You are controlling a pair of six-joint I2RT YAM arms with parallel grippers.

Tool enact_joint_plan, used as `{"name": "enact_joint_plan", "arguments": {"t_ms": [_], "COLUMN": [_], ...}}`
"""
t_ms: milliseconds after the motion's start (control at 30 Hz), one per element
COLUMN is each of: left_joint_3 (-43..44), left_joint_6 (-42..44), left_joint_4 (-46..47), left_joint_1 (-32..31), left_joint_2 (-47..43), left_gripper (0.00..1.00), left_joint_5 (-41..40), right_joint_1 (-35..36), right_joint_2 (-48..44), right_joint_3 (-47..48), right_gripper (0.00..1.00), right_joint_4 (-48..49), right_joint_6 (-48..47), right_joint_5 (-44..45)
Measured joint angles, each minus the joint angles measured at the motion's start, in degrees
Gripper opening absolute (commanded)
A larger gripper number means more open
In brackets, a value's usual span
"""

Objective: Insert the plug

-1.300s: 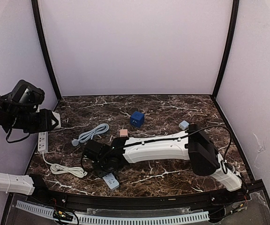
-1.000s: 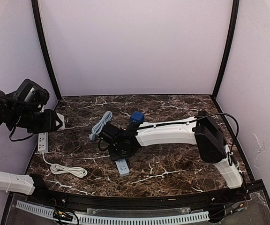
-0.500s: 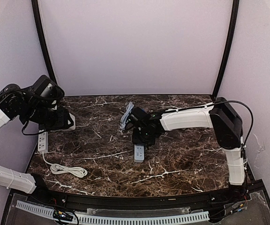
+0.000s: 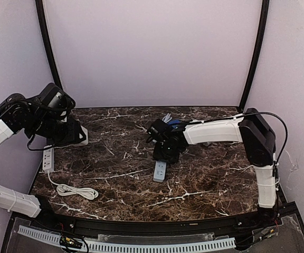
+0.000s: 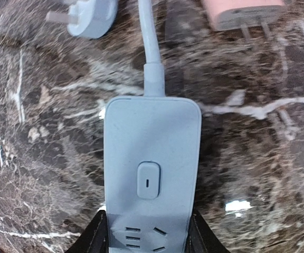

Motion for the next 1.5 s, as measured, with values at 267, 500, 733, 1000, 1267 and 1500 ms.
{"name": "enact_joint_plan", "arguments": {"t_ms": [267, 500, 733, 1000, 1267, 1500], "left_joint_3": [0.0, 0.0, 1.84, 8.72, 17.11, 26.49], "left_joint_6": [0.11, 1.44, 5.57, 11.74, 17.11, 19.8], "left_joint_4": [-0.22, -1.77, -1.81, -1.33, -1.29, -2.36], "left_joint_1": [0.0, 0.0, 0.0, 0.02, 2.1, 4.0], "left_joint_2": [-0.07, -0.59, 0.37, 7.82, 19.32, 29.59], "left_gripper": [0.01, 0.01, 0.01, 0.01, 0.01, 0.01], "left_joint_5": [-0.09, 0.04, 1.77, 6.47, 15.69, 23.74], "right_joint_1": [5.18, 5.88, 7.04, 6.88, 5.25, -1.84], "right_joint_2": [9.49, 12.39, 11.67, 6.05, -6.08, -18.18], "right_joint_3": [14.49, 17.84, 18.29, 14.49, 11.58, 0.11], "right_gripper": [0.41, 0.74, 0.99, 0.99, 0.99, 0.99], "right_joint_4": [-3.26, -4.04, -4.83, -9.05, -11.08, -12.48], "right_joint_6": [0.04, 0.31, -0.42, -2.64, -8.7, -13.84], "right_joint_5": [-1.44, -5.9, -8.0, -7.74, -6.49, -5.38]}}
